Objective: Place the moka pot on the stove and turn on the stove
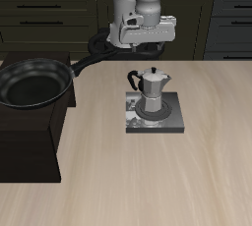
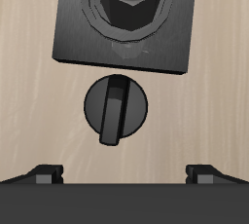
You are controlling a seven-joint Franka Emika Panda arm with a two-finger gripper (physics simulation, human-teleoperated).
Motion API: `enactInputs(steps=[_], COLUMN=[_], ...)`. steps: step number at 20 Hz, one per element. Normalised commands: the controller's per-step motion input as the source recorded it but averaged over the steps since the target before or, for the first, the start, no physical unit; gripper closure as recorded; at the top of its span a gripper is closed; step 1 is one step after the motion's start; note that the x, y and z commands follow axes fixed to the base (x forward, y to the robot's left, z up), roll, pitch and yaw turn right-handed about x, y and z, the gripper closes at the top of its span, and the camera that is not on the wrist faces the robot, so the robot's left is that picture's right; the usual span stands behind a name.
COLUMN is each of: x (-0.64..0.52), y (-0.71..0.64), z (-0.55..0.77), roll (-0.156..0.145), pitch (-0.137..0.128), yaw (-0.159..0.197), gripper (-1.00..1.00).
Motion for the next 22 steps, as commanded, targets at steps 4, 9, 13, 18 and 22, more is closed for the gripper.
enactInputs(steps=[4, 9, 13, 18, 22], x=[0.02, 0.0, 0.06, 0.08, 0.02], y=[0.04, 0.05, 0.05, 0.03, 0.0], z=[-0.22, -0.17, -0.15, -0.14, -0.15], roll=[-0.018, -0.002, -0.007, -0.007, -0.017], pitch=[0.016, 0.019, 0.019, 0.026, 0.021], yaw=[0.01, 0.009, 0.007, 0.003, -0.006], gripper=[-1.0, -1.0, -1.0, -1.0, -1.0])
